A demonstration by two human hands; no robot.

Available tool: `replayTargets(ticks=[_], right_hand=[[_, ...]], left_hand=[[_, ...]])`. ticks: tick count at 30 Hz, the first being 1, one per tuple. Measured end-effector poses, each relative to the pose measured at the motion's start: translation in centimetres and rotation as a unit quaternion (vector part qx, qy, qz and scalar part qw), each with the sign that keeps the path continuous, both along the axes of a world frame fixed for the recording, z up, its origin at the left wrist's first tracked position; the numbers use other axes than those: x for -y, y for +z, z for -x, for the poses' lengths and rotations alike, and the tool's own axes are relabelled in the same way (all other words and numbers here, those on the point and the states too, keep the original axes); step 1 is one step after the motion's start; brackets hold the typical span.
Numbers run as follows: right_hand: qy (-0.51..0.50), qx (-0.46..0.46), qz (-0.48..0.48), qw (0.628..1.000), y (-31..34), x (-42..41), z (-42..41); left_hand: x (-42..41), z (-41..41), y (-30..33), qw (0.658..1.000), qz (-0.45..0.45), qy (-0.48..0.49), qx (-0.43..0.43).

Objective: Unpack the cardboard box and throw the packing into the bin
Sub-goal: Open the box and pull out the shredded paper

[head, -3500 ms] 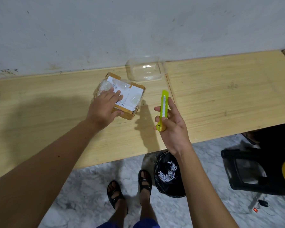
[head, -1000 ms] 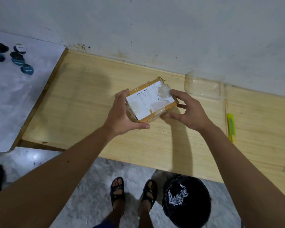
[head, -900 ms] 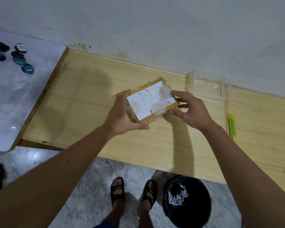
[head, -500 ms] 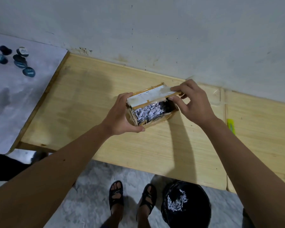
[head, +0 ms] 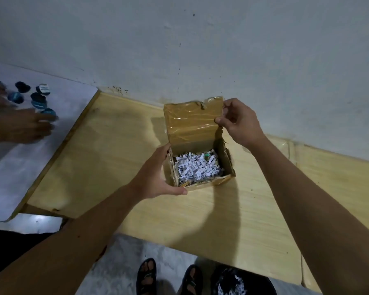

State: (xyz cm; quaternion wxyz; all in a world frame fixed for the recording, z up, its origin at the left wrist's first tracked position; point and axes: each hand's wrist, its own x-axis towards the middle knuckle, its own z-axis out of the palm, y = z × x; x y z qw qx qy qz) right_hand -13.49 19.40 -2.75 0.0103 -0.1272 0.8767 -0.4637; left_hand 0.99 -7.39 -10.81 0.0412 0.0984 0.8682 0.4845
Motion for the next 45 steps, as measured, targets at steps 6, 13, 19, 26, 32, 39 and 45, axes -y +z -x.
replayTargets(ticks=[6,13,19,26,32,39,45], right_hand=[[-0.015,0.058,0.041,0.997,-1.8,-0.7,1.7],[-0.033,0.124,0.021,0.992,-5.0,-1.7,2.8],[-0.028,0.123,0.000,0.992,-5.7,-1.9,2.7],[-0.073,-0.003,-0.072,0.995,-3.6,-1.7,1.1],[0.108,-0.078,-0.016,0.991,0.2,-0.5,-4.6],[0.276,0.061,-0.209,0.936,-3.1,0.2,-5.6],[0.313,0.037,-0.300,0.900,-3.3,1.2,-4.9]], left_hand=[[0.3,0.5,0.6,0.999,-0.019,-0.024,0.020],[0.6,0.8,0.6,0.998,-0.019,-0.037,0.039],[0.6,1.1,0.3,0.998,-0.015,-0.040,0.036],[0.8,1.4,0.3,0.998,-0.017,-0.043,0.051],[0.8,1.3,0.4,0.998,-0.011,-0.047,0.051],[0.9,1.3,0.2,0.998,0.000,-0.052,0.038],[0.8,1.2,0.3,0.998,-0.016,-0.048,0.044]])
